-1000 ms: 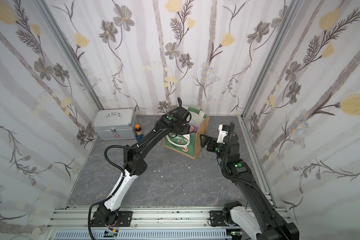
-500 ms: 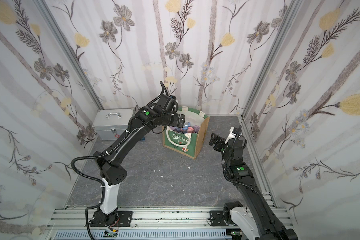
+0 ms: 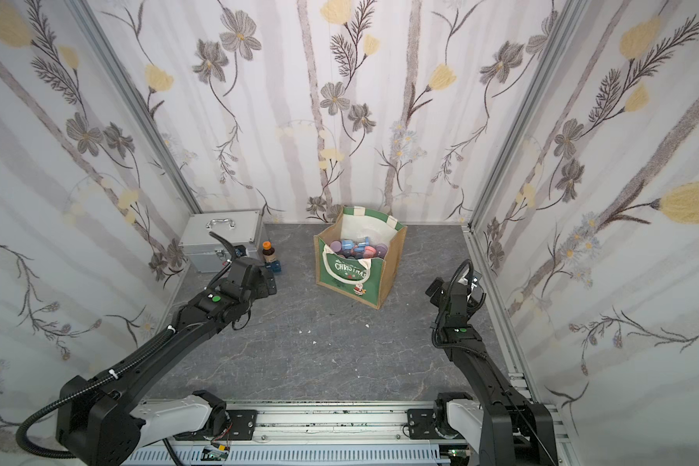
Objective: Put the hourglass into the canvas bag
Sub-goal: Reset both arms
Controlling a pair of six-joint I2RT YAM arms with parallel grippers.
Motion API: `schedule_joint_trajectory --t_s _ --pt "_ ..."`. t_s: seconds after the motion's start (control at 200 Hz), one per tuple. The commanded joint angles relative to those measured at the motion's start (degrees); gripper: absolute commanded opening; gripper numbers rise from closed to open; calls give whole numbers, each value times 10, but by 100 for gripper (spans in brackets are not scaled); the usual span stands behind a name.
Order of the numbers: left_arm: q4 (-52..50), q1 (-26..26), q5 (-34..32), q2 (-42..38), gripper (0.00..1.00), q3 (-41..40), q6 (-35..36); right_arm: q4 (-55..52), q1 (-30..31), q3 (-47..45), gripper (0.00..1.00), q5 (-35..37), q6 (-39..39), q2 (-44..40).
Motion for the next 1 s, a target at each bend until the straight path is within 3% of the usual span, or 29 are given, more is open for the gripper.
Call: schedule_joint_trajectory --t_s 0.0,0.07,0.195,0.28,0.455,0.535,0.575,0.659,0.689,0.734,0.824,0.869,0.994 --pt "181 41 -116 -49 100 -106 43 97 -1 -1 100 30 -50 8" --pt "268 72 -120 -67 100 -168 84 145 -1 -21 100 47 -85 10" --pt "470 114 -59 -26 100 -253 151 249 -5 -80 100 63 -121 26" --pt "600 119 -26 43 100 -277 213 387 -11 -129 100 21 -155 46" --pt "785 148 41 191 100 -288 266 542 -28 -153 100 -76 -194 110" --pt "776 172 58 212 100 -276 236 624 -49 -167 100 -144 -190 164" --pt "740 189 111 199 100 -273 226 598 -51 -165 100 -150 -188 152" --pt "813 211 186 250 100 -291 230 622 -51 -165 100 -165 -198 167" --pt "842 211 179 256 100 -293 234 612 -50 -163 100 -164 -200 163" --pt "761 214 183 233 100 -274 217 590 -49 -157 100 -158 -202 157" --pt "727 232 182 236 100 -256 195 621 -45 -167 100 -154 -206 164" --pt "766 233 178 247 100 -264 201 614 -45 -164 100 -157 -206 163" --pt "748 231 179 240 100 -263 199 614 -45 -164 100 -158 -207 164"
